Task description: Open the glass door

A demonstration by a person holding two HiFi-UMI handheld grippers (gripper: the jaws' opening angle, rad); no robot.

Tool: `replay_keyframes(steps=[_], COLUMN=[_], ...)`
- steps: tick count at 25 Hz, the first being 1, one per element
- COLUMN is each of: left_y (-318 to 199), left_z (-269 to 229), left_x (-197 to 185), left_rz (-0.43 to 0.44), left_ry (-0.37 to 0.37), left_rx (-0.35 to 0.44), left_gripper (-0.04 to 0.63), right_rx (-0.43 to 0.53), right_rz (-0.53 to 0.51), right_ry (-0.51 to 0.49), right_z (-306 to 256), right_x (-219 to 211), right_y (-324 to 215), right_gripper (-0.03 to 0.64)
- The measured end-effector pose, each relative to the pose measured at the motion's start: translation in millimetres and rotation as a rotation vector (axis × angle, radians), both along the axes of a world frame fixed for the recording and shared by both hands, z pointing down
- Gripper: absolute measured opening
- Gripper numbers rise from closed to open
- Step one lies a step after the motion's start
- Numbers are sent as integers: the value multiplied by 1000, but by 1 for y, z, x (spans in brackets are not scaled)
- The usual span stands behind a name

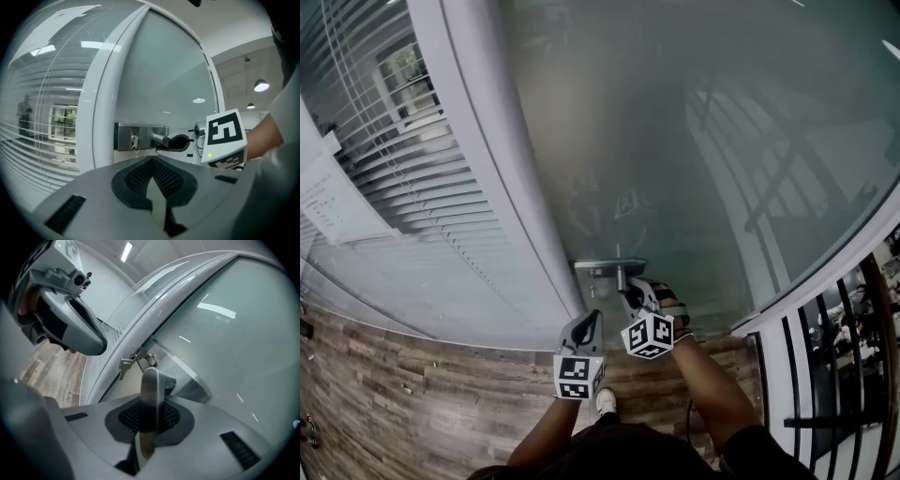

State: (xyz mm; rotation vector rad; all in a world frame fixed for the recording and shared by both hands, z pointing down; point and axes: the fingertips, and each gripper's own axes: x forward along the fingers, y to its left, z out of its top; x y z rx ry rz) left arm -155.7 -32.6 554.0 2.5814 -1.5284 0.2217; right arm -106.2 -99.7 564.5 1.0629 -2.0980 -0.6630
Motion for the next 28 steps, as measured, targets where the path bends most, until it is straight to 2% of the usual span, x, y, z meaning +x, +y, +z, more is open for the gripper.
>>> replay_keyframes(steps=[10,14,18,21,25,28], left_y=[-21,-33,-33,-37,-54,-68], left_z=[-9,-17,-16,-11,-10,-10], left_x=[10,5,8,12,16,21], left_rz=[74,72,78,66,15,7], left_ry=[23,30,27,11,4,-3], left_rx=[17,48,36,16,37,-3], left_gripper=[-2,-2,-2,-2,-2,-2], right_rx=[-4,-14,-40,-50,-52,-65], right_rz=[22,27,21,24,33,40], right_ry=[-8,-8,-16,-20,-29,-35], right_z=[5,5,7,7,6,8], right_x=[-4,-2,-1,1,6,6], right_y=[-32,-49,-63,-78,-102,-124], right_gripper=[40,40,38,40,38,38])
